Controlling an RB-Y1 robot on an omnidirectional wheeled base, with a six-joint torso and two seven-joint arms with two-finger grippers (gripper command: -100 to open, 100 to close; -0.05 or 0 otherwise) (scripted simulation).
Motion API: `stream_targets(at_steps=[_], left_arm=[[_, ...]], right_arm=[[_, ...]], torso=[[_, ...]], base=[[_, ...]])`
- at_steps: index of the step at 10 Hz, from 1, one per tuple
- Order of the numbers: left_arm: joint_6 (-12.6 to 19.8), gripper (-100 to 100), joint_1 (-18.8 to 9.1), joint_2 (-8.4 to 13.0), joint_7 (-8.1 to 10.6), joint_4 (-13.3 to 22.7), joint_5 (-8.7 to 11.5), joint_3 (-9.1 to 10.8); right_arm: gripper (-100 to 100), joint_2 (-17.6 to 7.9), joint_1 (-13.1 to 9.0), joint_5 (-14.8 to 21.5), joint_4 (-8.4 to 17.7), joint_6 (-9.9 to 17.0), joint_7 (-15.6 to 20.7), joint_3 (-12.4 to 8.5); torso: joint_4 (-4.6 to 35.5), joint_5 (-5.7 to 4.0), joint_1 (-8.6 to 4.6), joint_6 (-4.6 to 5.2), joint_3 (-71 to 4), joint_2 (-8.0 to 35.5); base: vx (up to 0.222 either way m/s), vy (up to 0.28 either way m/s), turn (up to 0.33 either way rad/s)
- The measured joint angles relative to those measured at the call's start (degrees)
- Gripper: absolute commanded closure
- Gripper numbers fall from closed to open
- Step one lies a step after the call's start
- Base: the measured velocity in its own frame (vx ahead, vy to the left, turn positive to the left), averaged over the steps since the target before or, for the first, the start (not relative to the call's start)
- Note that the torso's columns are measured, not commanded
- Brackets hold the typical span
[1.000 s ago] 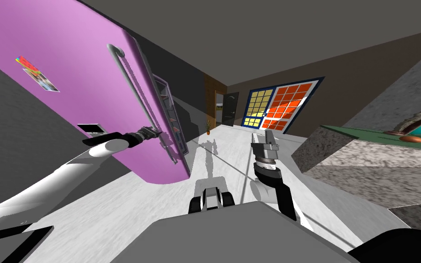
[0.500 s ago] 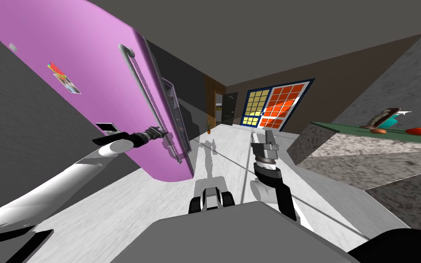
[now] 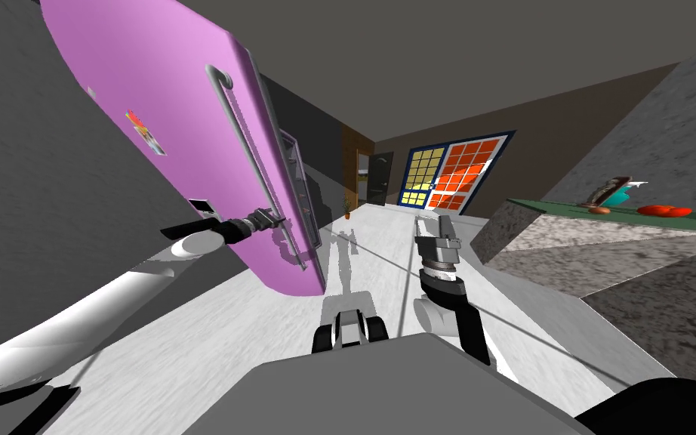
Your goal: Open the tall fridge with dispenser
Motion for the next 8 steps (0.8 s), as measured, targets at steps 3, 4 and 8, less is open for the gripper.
stream_targets(at_steps=[3,4,8], left_arm=[[0.93,-100,-3.51,-3.43,0.27,2.83,-1.95,-1.47],[1.24,-100,-4.55,-4.02,0.49,3.87,-2.94,-1.76],[1.59,-100,-9.53,-8.04,3.14,8.02,-8.57,-2.81]], right_arm=[[0,0.02,0.01,0.0,0.0,0.0,0.0,0.02],[0,0.02,0.02,0.0,-0.01,-0.01,0.0,0.02],[0,0.02,0.02,0.0,-0.01,-0.01,0.0,0.02]], torso=[[-0.03,-0.14,-0.22,0.01,-0.46,-0.62],[0.08,-0.22,-0.21,-0.11,-0.56,-0.74],[0.37,-0.07,0.57,-0.49,-0.27,-0.26]], base=[[-0.095,0.092,-0.052],[-0.068,0.06,-0.043],[-0.037,0.045,-0.036]])
